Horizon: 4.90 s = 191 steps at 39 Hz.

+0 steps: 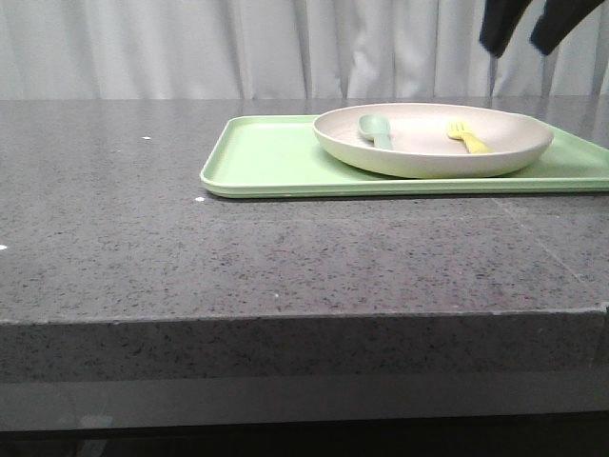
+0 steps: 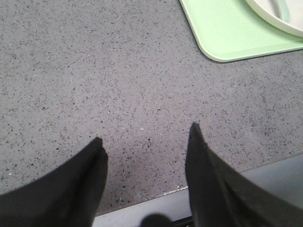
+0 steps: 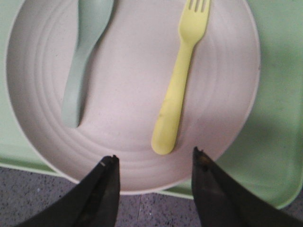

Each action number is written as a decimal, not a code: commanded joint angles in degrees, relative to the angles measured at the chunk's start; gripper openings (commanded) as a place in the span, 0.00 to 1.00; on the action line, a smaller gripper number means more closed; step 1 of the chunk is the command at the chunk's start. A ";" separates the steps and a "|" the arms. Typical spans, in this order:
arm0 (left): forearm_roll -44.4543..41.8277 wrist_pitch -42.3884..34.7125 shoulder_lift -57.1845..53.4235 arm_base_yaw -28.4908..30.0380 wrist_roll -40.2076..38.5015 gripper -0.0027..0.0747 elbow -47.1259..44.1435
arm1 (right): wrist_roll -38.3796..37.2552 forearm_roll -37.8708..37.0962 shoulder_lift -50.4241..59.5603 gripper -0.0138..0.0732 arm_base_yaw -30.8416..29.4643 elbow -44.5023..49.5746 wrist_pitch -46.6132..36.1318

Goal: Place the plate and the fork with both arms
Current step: 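Lower the right gripper over the yellow fork and grasp it, then lift the yellow fork with the right gripper and lower it beside the plate, then open the right gripper to release the fork on the tray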

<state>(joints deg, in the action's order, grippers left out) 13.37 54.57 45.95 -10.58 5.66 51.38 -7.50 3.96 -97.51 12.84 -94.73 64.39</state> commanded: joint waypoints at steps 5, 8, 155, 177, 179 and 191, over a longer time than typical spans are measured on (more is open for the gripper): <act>0.82 -3.43 -0.34 0.09 0.11 0.52 1.37 | -1.98 -1.52 -6.80 0.60 -0.08 -11.62 3.22; 0.82 -3.19 -0.34 0.09 0.11 0.52 1.37 | -2.77 -1.81 -9.92 0.60 -0.08 -14.85 4.72; -2.62 -2.69 -0.34 0.09 0.11 0.52 1.37 | 8.38 7.99 -11.01 0.26 -16.09 -3.68 -4.12; -2.62 -2.69 -0.34 0.09 0.11 0.52 1.37 | 8.40 7.51 -10.03 0.59 -16.09 -6.17 -3.93; -2.62 -2.69 -0.34 0.09 0.11 0.52 1.37 | 8.40 6.97 -9.42 0.59 -16.09 -6.55 -3.87; -3.77 -2.69 -0.34 0.09 0.11 0.52 1.37 | 8.40 2.57 -2.50 0.59 -16.09 -6.53 0.04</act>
<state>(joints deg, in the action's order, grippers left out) 9.77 54.88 45.95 -10.58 5.66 51.38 0.31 7.78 -105.95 -2.98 -99.57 63.83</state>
